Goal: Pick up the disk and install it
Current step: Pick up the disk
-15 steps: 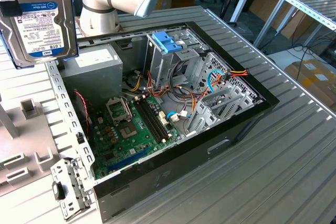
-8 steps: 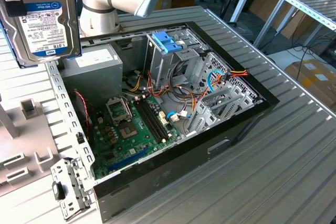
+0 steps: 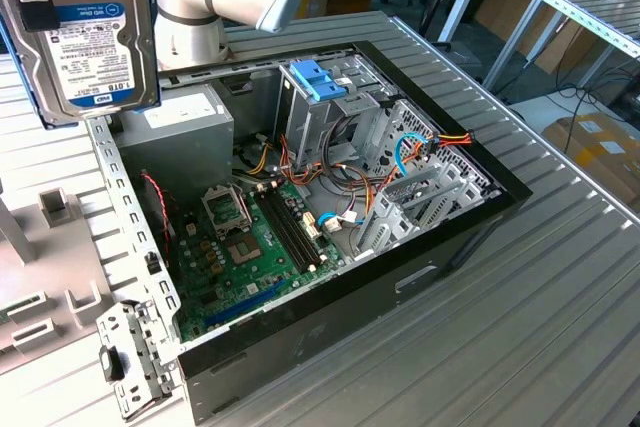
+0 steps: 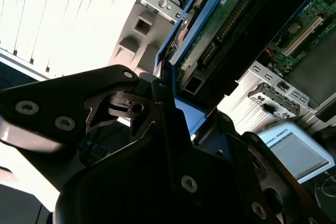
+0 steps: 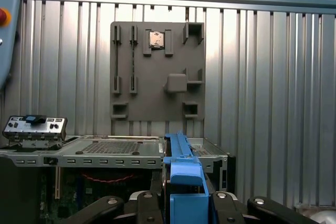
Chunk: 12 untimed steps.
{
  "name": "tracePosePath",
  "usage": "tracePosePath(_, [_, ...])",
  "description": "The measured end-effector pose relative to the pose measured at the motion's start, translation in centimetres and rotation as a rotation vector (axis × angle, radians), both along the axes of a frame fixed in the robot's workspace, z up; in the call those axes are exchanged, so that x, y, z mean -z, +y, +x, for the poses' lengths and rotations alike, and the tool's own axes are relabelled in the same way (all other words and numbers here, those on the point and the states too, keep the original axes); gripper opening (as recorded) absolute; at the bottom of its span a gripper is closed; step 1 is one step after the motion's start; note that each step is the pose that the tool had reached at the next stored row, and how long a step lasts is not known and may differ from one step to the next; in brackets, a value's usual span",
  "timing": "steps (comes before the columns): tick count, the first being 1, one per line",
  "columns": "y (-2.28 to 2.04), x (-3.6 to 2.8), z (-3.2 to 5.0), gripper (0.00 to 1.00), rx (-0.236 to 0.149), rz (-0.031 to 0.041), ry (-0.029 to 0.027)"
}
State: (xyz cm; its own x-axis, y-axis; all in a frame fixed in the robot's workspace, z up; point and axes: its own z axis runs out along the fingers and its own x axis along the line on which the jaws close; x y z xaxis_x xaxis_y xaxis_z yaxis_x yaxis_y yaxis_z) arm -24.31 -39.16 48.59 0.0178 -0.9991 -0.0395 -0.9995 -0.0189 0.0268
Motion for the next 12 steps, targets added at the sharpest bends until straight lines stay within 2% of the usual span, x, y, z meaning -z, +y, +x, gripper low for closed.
tracePosePath(12, [0.0,0.04,0.87,0.37,0.0,0.0,0.0003])
